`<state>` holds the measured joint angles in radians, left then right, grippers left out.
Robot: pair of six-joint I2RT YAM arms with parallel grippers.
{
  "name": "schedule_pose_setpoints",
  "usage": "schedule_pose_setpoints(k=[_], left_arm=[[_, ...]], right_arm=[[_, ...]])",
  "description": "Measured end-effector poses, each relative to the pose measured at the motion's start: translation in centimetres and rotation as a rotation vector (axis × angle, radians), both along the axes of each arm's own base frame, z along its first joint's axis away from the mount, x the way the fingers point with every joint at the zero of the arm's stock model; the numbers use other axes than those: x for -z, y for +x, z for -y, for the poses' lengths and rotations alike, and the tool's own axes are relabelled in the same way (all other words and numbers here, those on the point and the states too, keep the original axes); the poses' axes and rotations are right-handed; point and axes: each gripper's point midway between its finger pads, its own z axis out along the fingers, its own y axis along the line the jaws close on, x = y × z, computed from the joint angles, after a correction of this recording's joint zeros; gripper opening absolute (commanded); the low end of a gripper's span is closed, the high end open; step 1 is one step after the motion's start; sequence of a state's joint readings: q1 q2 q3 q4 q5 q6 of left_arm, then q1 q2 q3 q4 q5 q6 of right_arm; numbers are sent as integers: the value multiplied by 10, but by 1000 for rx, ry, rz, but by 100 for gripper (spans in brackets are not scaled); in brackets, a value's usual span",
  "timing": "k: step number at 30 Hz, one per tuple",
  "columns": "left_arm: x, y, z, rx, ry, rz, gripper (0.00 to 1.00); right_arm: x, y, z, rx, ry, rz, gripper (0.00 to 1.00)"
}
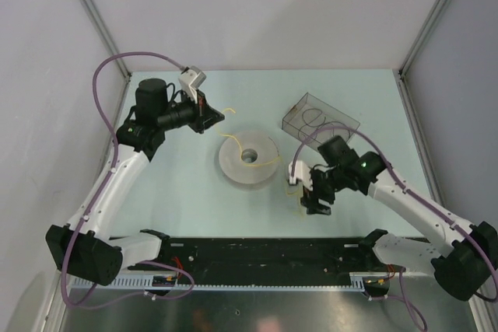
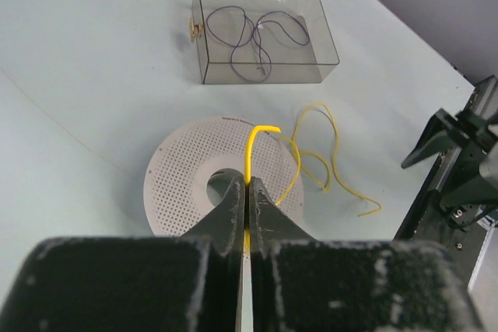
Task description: Wrap the cables
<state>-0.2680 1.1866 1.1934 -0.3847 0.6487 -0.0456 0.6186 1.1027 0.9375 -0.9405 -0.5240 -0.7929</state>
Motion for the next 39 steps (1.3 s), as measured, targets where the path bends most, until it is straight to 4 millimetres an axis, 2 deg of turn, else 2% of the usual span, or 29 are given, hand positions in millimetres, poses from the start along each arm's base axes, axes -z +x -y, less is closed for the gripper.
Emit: schedule_pose_setpoints(k=[3, 6, 11, 15, 17, 19, 23, 25, 27, 30, 32, 36, 37, 39], left_arm=[[8, 0, -1, -2, 7, -20, 0], [11, -1, -1, -2, 8, -27, 0], [12, -1, -1, -4, 7, -34, 0], [16, 0, -1, -16, 6, -51, 0], [17, 0, -1, -22, 4, -59, 0], [18, 0, -2, -25, 2, -63, 0], [22, 0, -6, -34, -3, -76, 0], [25, -1, -10, -36, -9, -88, 0], [26, 0, -16, -44, -18, -98, 0], [23, 4, -28, -66, -37, -102, 0], [20, 7, -38, -91, -52, -104, 0], [6, 20, -71, -185, -88, -95, 0], [1, 25, -84, -224, -98, -87, 0], [-10, 33, -110, -304, -112, -68, 0]], right_arm=[[26, -22, 4, -102, -15, 10, 72], [46, -33, 8, -157, -28, 18, 72], [68, -35, -6, -216, -20, 36, 72], [86, -33, -18, -232, -25, 25, 67], [94, -30, -24, -229, -33, 18, 60], [101, -26, -29, -218, -39, 17, 46], [112, -16, -31, -187, -50, 17, 10], [115, -11, -29, -155, -57, 15, 2], [111, -6, -26, -127, -51, 26, 1], [89, -3, -23, -93, -16, 71, 0], [55, 2, -24, -53, 47, 133, 0], [-60, 30, -21, 93, 262, 366, 0], [-98, 39, -13, 157, 321, 446, 0], [-159, 49, 6, 269, 408, 578, 0]])
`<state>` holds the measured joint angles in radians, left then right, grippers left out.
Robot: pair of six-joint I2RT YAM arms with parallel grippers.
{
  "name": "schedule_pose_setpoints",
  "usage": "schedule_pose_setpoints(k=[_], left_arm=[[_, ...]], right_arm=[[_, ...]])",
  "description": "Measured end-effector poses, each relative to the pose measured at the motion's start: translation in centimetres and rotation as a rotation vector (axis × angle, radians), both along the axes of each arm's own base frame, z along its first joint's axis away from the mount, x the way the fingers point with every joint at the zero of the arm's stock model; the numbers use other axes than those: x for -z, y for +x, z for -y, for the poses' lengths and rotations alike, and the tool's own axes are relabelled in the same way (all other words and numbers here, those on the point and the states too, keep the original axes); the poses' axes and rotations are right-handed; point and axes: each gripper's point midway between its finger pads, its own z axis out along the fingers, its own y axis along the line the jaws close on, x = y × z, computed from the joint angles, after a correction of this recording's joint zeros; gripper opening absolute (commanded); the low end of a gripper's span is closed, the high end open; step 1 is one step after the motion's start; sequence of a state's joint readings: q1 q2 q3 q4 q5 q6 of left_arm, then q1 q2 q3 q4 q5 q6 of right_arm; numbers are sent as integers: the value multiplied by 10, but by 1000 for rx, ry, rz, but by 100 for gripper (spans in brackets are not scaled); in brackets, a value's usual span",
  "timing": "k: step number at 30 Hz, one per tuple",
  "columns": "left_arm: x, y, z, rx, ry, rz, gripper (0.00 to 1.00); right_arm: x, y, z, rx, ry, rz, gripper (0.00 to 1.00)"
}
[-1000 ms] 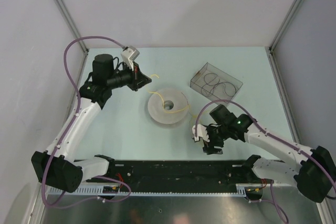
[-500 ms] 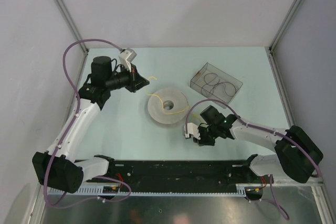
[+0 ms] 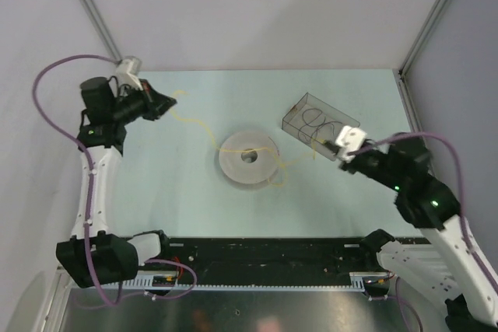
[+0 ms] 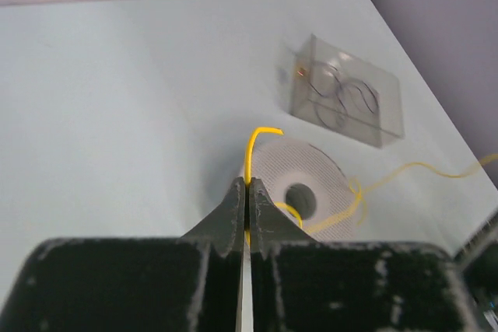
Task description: Wrap the cables
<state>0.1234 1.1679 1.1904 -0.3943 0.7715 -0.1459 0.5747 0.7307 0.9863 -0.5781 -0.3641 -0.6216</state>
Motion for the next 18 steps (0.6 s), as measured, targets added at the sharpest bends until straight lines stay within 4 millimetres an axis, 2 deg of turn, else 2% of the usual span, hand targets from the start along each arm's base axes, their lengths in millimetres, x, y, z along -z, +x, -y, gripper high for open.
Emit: schedule_pose_setpoints(k=[3, 6, 9, 12, 15, 18], left_arm=[[-15, 7, -34, -107, 6, 27, 0], [-24, 13, -60, -203, 50, 52, 0], [-21, 18, -87, -316, 152, 64, 0], [-7, 20, -118, -432, 285, 43, 0], [13, 17, -155, -537, 414, -2, 0], [46, 9, -197, -616, 529, -96, 0]], right_arm=[[-67, 5, 35, 163, 101, 165, 0], [-107, 13, 69, 333, 134, 303, 0], [-123, 30, 101, 503, 95, 400, 0], [-136, 48, 132, 667, 32, 483, 0], [-150, 65, 167, 822, -28, 556, 0], [-156, 81, 208, 969, -86, 589, 0]])
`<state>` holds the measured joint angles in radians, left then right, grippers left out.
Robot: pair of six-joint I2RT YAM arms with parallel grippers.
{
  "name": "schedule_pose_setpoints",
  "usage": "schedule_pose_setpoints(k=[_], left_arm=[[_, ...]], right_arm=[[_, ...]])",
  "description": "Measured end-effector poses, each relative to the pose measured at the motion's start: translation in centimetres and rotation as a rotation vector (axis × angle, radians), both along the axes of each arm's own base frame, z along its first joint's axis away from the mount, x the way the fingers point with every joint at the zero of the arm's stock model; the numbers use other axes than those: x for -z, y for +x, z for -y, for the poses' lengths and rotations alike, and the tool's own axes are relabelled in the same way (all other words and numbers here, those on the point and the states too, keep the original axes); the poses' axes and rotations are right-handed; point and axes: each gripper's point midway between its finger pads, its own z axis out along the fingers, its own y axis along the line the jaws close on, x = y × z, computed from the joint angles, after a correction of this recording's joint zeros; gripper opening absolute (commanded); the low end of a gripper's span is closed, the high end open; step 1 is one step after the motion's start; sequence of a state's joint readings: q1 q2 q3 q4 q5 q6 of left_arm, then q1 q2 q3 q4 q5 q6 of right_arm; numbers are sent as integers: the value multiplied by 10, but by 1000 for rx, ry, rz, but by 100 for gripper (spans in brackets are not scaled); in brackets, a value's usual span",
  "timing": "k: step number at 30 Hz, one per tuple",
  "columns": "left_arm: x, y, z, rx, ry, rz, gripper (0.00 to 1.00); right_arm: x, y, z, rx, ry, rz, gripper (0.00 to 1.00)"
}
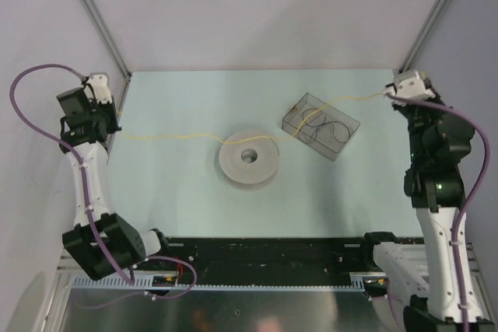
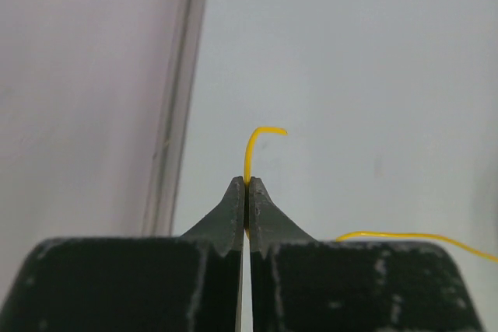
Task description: Wrap the cables
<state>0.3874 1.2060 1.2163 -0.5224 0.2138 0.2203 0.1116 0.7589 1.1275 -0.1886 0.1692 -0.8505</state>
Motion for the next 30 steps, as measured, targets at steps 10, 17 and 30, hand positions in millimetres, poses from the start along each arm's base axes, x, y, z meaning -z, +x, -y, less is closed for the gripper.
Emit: schedule_pose_setpoints(k=[10, 17, 30], left_arm=[[102, -45, -71, -60, 119, -329, 0], [126, -61, -87, -42, 131, -401, 0], [161, -70, -71, 50, 92, -458, 0]], right_arm=[[41, 50, 138, 277, 33, -97, 0], [66, 59, 172, 268, 78, -148, 0], [101, 67, 195, 187, 128, -228, 0]])
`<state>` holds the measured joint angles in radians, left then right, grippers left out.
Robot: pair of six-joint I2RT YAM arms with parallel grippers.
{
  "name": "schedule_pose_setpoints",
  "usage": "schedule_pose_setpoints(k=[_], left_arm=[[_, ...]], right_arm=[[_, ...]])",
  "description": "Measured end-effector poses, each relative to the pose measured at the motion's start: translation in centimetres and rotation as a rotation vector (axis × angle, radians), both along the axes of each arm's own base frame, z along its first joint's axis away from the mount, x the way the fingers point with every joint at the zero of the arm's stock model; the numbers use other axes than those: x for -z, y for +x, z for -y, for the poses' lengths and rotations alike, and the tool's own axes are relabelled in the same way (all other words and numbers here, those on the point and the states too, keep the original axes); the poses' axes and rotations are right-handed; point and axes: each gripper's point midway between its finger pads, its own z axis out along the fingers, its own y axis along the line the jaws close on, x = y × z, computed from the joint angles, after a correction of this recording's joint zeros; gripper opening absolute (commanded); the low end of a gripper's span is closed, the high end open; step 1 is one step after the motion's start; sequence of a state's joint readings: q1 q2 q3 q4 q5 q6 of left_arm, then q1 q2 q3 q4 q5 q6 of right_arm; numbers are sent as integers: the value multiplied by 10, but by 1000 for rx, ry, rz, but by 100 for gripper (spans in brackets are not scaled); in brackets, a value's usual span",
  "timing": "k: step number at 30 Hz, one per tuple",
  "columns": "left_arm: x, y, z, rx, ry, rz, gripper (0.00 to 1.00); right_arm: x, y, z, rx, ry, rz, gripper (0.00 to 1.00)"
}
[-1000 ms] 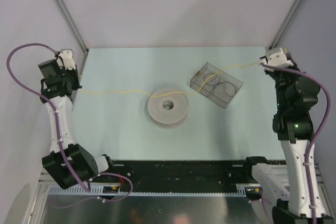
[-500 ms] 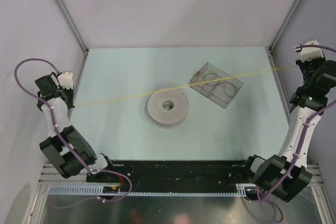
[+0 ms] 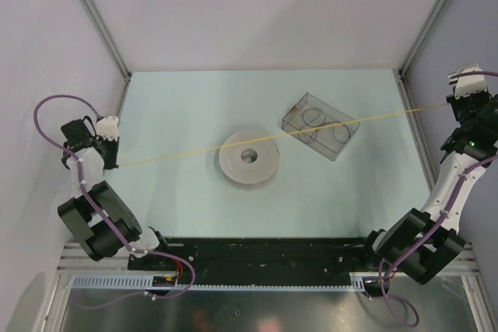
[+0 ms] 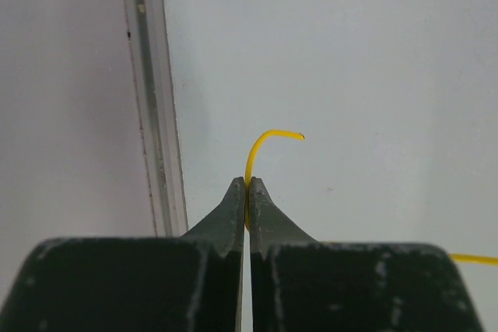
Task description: Wrap the cables
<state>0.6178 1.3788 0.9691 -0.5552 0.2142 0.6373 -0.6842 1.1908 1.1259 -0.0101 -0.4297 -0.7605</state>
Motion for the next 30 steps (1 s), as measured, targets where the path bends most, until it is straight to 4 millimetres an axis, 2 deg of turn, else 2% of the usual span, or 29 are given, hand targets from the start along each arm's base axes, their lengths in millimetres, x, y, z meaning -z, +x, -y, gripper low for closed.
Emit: schedule_pose_setpoints(k=[7, 15, 19, 21, 23, 25, 26, 28, 30], left_arm=[[8, 2, 2, 9, -17, -9, 0], [14, 4, 2, 29, -23, -16, 0], [13, 7, 4, 35, -22, -9, 0], [4, 12, 10, 54, -8, 17, 0], [-18, 24, 34, 109, 0, 86, 0], [-50, 37, 74, 213, -17, 196, 0], [-73, 41, 107, 294, -46, 272, 0], [-110, 41, 158, 419, -107, 385, 0], [-152, 33, 211, 550, -203, 491, 0]], right_arm=[[17, -4, 6, -23, 40, -38, 0], [35, 0, 10, -53, 72, -73, 0], [48, -6, 5, -64, 84, -128, 0], [58, -13, -6, -84, 97, -182, 0], [68, -21, -25, -124, 119, -239, 0], [77, -28, -54, -195, 144, -296, 0], [84, -33, -73, -249, 160, -334, 0], [96, -43, -97, -323, 186, -396, 0], [114, -56, -109, -363, 217, -477, 0]])
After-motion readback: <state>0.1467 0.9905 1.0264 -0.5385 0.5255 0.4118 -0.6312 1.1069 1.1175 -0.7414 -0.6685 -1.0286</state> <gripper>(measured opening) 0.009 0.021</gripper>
